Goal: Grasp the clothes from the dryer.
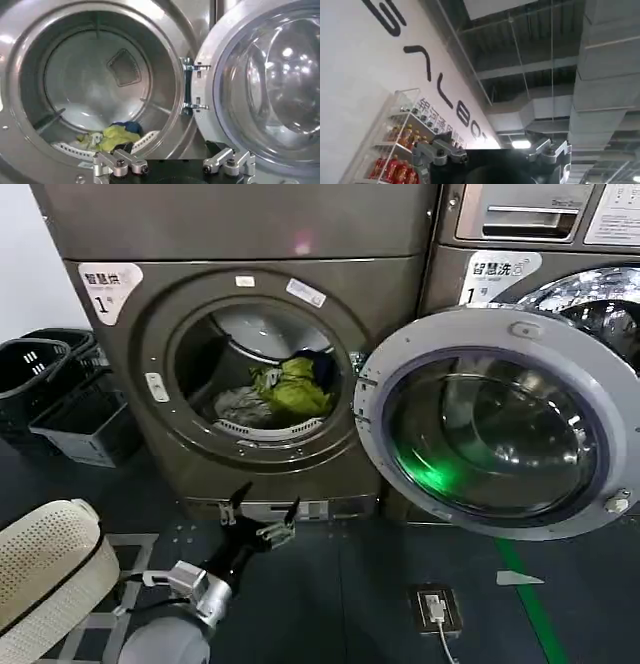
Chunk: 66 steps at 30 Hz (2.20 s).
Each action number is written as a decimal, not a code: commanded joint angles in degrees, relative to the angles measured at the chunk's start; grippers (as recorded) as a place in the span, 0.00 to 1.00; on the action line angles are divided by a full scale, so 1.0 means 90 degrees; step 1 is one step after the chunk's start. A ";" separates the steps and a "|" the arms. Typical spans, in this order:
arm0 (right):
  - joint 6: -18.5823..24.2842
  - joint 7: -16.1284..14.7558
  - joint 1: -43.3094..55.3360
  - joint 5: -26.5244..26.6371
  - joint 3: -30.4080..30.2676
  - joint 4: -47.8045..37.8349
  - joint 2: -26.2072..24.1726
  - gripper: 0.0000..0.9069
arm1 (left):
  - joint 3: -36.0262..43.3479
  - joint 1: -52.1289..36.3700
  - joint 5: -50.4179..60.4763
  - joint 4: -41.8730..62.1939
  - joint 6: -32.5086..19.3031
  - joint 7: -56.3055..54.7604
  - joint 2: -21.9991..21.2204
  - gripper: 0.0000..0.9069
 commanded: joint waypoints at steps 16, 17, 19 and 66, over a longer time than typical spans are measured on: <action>0.0135 -0.0003 -0.0013 0.0169 0.0009 0.0000 -0.0006 1.00 | -0.0155 0.0074 0.0172 -0.0058 0.0098 -0.0511 -0.0013 1.00; 0.0137 -0.0004 -0.0011 0.0170 0.0007 -0.0002 -0.0009 1.00 | -0.0158 0.0073 0.0179 -0.0060 0.0107 -0.0518 -0.0012 1.00; 0.0141 -0.0003 -0.0003 0.0171 -0.0001 -0.0002 -0.0008 1.00 | -0.0161 0.0074 0.0184 -0.0073 0.0137 -0.0576 -0.0010 1.00; 0.0222 -0.0008 0.0041 0.0226 -0.0035 -0.0062 -0.0019 1.00 | -0.0210 0.0131 0.0250 -0.0266 0.0461 -0.0729 -0.0052 1.00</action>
